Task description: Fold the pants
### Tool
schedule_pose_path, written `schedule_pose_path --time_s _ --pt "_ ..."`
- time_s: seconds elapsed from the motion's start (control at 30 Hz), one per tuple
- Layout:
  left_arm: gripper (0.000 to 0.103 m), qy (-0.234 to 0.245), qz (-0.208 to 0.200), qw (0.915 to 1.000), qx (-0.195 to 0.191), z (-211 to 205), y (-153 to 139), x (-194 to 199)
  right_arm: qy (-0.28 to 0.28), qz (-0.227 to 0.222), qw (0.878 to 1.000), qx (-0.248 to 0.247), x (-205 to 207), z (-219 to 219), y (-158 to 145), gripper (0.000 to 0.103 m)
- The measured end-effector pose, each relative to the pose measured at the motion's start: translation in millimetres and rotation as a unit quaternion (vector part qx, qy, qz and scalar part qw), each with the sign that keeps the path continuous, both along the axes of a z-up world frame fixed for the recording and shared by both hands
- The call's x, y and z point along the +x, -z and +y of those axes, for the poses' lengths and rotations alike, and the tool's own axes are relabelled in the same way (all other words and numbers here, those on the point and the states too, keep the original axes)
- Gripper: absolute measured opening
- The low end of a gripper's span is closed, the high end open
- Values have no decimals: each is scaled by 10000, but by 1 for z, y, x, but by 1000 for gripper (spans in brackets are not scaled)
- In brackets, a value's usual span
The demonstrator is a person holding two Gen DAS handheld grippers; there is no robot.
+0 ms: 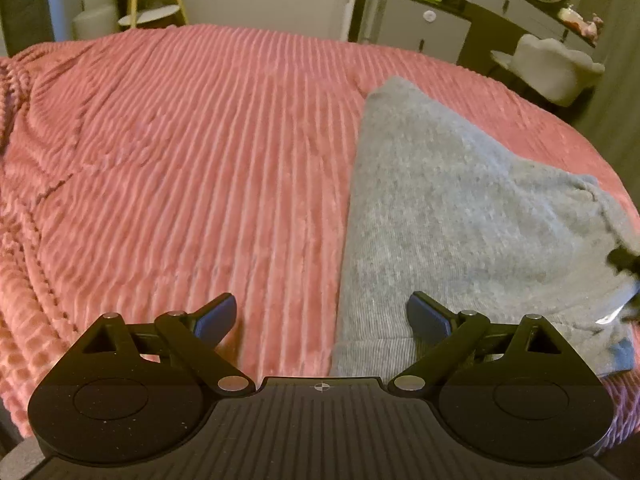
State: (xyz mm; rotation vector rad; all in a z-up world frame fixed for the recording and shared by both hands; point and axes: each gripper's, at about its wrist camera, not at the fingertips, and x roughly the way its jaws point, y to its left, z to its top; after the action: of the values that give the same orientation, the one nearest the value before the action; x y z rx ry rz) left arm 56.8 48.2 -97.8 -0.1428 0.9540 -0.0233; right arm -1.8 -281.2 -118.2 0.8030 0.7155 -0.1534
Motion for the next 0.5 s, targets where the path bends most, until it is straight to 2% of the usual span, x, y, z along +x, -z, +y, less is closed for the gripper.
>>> schedule_pose_path --time_s 0.13,0.2,0.23,0.3,0.33,0.37,0.43,0.5 --pt "96 3 -29 10000 68 -2 -1 -2 -282 -613 9967 -458 -11 3 -35 50" --pt "96 14 -18 10000 79 -3 -1 -2 -375 -735 9909 -1066 -17 6 -42 52" --pt "96 20 0 10000 66 -4 -1 -1 -392 -610 9875 -1403 -17 6 -39 54" --pt "96 3 61 9999 146 -6 0 0 -367 137 9802 -1943 -7 5 -24 92" --pt "96 33 83 9998 156 -7 0 0 -113 553 9750 -2150 -5 2 -17 94" --pt "96 88 73 9998 167 -8 -2 -2 73 559 9775 -2035 -9 -4 -16 94" --pt "96 237 68 9994 241 -11 -6 -7 290 224 9859 -1634 -18 -16 -20 98" --pt "96 439 106 9984 326 -18 -8 -11 362 55 9858 -1638 -26 -18 -23 100"
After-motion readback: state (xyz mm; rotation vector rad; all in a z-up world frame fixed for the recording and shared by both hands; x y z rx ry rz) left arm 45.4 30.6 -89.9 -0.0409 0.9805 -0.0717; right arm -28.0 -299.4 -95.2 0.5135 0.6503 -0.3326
